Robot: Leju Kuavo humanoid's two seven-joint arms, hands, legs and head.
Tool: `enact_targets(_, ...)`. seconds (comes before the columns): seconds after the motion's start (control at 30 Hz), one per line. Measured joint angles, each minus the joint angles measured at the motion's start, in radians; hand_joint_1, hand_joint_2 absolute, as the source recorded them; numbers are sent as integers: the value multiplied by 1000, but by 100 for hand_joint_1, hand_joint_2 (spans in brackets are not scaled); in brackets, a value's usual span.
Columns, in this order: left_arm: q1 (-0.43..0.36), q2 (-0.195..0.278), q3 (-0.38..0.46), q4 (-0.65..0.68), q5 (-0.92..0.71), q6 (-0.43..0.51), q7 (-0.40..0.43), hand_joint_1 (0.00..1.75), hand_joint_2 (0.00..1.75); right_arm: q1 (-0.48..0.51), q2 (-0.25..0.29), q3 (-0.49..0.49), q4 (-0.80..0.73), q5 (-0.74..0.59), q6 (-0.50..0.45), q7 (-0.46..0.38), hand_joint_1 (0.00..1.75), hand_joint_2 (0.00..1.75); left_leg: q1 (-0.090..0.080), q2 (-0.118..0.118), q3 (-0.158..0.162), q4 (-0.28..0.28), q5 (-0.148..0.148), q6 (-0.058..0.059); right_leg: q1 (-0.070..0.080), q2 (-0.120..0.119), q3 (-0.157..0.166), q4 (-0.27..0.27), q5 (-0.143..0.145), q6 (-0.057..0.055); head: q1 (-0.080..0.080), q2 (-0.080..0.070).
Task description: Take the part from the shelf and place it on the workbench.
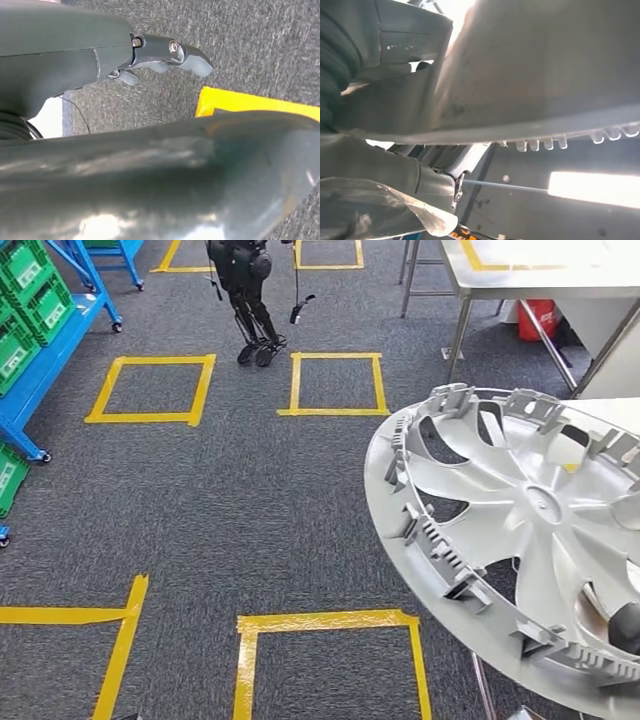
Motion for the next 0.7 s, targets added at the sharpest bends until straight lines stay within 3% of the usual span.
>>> enact_targets(0.03, -1, 0, 0, -2, -2, 0, 1, 0, 0, 1, 0, 0, 0, 0, 0, 0, 175, 175, 1, -3, -1, 5, -6, -5, -1, 10, -1, -2, 3, -6, 0, 0)
enact_targets(0.1, 0, 0, 0, -7, -8, 1, 4, 0, 0, -1, 0, 1, 1, 1, 0, 0, 175, 175, 5, -40, -22, 62, -48, -13, -6, 29, 0, -8, 9, -17, -4, 0)
enact_targets(0.17, 3, 0, 0, -9, -16, 1, 8, 0, 0, -4, 0, 2, 4, 1, 0, 0, 175, 175, 8, -81, -77, 192, -115, -17, -7, 49, -1, -8, 11, -24, -6, 0)
enact_targets(0.2, 6, 0, 0, -10, -20, 1, 11, 0, 0, -4, 0, 2, 6, 1, 0, 0, 175, 175, 8, -87, -105, 253, -137, -17, -6, 62, -1, -8, 11, -25, -7, 0)
enact_targets(0.23, 9, 0, 0, -11, -24, 1, 13, 0, 0, -5, 0, 2, 7, 1, 0, 0, 175, 175, 8, -90, -123, 287, -140, -17, -5, 76, 0, -7, 11, -26, -6, 0)
enact_targets(0.27, 12, 0, 0, -13, -28, 1, 15, 0, 0, -5, 0, 2, 9, 1, 0, 0, 175, 175, 8, -92, -123, 282, -121, -16, -5, 90, 0, -6, 11, -26, -7, 0)
enact_targets(0.3, 13, 1, 0, -15, -31, 1, 16, 0, 0, -5, 0, 2, 11, 2, 0, 0, 175, 175, 9, -98, -107, 239, -86, -14, -5, 104, 0, -4, 11, -26, -7, 0)
enact_targets(0.37, 14, 1, 0, -19, -35, 1, 16, 0, 0, -6, 0, 2, 13, 2, 0, 0, 175, 175, 11, -137, -54, 106, -14, -7, -4, 128, -1, 2, 10, -23, -6, 0)
enact_targets(0.43, 14, 2, 1, -23, -38, 2, 17, 0, 0, -9, 0, 2, 14, 3, 0, 0, 175, 175, 12, -170, -24, 27, 7, -2, -5, 150, -10, 7, 12, -13, -6, 0)
enact_targets(0.5, 14, 2, 1, -27, -43, 4, 19, 0, 0, -10, 0, 1, 14, 4, 0, 0, 175, 175, 10, -162, -20, 13, 5, 2, -9, 171, -20, 7, 18, 1, -6, 0)
enact_targets(0.53, 14, 1, 2, -31, -47, 6, 20, 0, 0, -8, 0, 1, 14, 4, 0, 0, 175, 175, 10, -151, -18, 9, 8, 8, -11, 170, -26, 9, 17, 7, -6, 0)
enact_targets(0.6, 14, 0, 5, -38, -54, 8, 23, 0, 0, -9, 0, 1, 14, 5, 0, 0, 175, 175, 13, -127, -16, -1, 15, 19, -9, 129, -54, 53, -11, 15, -1, 0)
enact_targets(0.67, 17, 0, 11, -42, -63, 9, 26, 0, 0, -12, 0, 1, 15, 5, 0, -1, 175, 175, 12, -103, -16, -3, 16, 24, -9, 75, -111, 172, -73, 21, 3, 0)
enact_targets(0.7, 19, 0, 13, -44, -66, 9, 28, 0, 0, -12, 0, 1, 15, 5, 0, 0, 175, 175, 11, -89, -16, -3, 16, 25, -11, 63, -141, 236, -98, 25, 4, 0)
